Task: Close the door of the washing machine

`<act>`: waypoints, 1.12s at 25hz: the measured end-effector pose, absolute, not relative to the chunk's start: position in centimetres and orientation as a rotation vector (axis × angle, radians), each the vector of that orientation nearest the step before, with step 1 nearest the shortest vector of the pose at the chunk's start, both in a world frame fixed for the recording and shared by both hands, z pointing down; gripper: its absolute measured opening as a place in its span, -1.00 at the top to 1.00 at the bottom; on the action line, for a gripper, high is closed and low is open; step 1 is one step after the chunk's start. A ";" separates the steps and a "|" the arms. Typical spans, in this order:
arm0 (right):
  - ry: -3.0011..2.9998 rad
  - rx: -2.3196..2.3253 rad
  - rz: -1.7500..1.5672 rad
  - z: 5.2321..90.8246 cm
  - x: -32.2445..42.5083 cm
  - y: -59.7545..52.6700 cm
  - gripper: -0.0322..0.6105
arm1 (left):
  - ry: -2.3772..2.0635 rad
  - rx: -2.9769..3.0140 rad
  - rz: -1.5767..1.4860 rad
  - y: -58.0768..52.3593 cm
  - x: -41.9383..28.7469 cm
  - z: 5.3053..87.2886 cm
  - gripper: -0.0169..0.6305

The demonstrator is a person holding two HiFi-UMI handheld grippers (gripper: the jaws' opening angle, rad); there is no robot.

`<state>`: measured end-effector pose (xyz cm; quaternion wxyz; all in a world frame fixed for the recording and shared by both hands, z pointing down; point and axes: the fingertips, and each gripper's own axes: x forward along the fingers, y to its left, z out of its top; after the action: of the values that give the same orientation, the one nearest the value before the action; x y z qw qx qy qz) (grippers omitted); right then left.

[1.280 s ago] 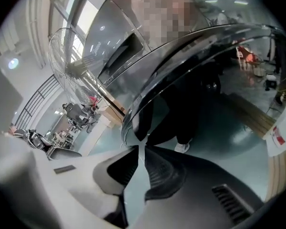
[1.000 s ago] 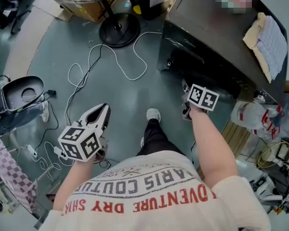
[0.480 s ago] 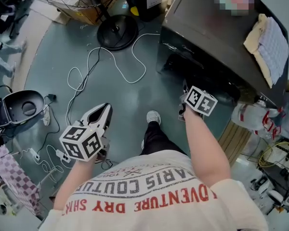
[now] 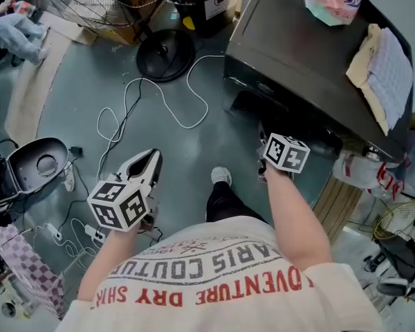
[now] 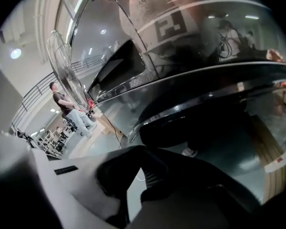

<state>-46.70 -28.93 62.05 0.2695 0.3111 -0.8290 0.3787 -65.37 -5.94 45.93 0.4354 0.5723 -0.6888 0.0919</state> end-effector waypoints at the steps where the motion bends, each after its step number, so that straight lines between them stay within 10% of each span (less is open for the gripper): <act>1: -2.231 0.821 1.032 62.2 -46.7 -28.8 0.84 | -1.711 1.431 0.227 -6.4 -65.4 45.9 0.83; 28: -2.791 0.348 0.580 31.8 -44.7 -12.6 0.84 | -1.506 1.967 0.105 -5.2 -56.5 33.8 0.83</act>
<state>-44.68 -12.64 31.76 0.1344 0.1200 -0.9630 0.2003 -56.48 -5.24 33.79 0.3249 0.7502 -0.5745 0.0400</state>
